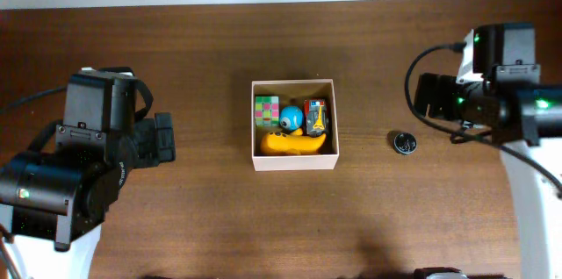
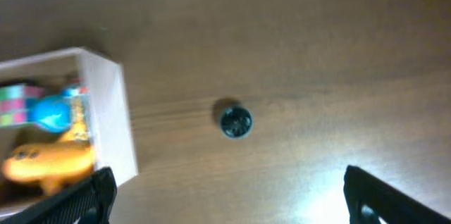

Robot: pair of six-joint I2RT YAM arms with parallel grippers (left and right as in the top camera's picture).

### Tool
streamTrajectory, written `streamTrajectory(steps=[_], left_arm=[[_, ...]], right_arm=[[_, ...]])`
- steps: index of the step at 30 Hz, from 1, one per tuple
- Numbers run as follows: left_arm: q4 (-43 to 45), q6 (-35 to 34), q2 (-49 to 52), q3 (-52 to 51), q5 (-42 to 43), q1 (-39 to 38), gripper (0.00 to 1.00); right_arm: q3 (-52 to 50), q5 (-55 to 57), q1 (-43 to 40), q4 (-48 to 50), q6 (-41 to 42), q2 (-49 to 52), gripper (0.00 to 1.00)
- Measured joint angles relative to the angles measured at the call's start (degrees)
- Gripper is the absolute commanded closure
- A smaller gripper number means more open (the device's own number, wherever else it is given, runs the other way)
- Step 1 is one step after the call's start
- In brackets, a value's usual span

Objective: Pack container
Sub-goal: 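Carry the blue ball into the box and release it, then lower the right gripper onto the black fidget spinner and grasp it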

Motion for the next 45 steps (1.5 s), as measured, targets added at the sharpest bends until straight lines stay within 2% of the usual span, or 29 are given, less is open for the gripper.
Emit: streamTrajectory(steps=[7, 11, 23, 27, 30, 45], left_arm=[[0.0, 0.0, 0.0, 0.0, 0.0, 0.0, 0.01], [-0.1, 0.0, 0.0, 0.0, 0.0, 0.0, 0.01], [-0.1, 0.0, 0.0, 0.0, 0.0, 0.0, 0.01], [-0.1, 0.0, 0.0, 0.0, 0.0, 0.0, 0.01], [-0.1, 0.0, 0.0, 0.0, 0.0, 0.0, 0.01], [-0.1, 0.0, 0.0, 0.0, 0.0, 0.0, 0.01]], right_arm=[[-19.3, -2.0, -4.2, 16.9, 0.0, 4.0, 0.01], [-24.5, -2.7, -5.1, 22.1, -0.1, 8.2, 0.02], [-25.1, -5.6, -5.2, 29.9, -0.3, 22.3, 0.07], [-25.2, -6.1, -5.2, 30.7, -0.9, 25.0, 0.16], [-25.2, -6.6, -5.2, 31.2, -1.3, 25.6, 0.22], [-26.6, -7.1, -5.2, 31.9, -1.9, 25.6, 0.23]])
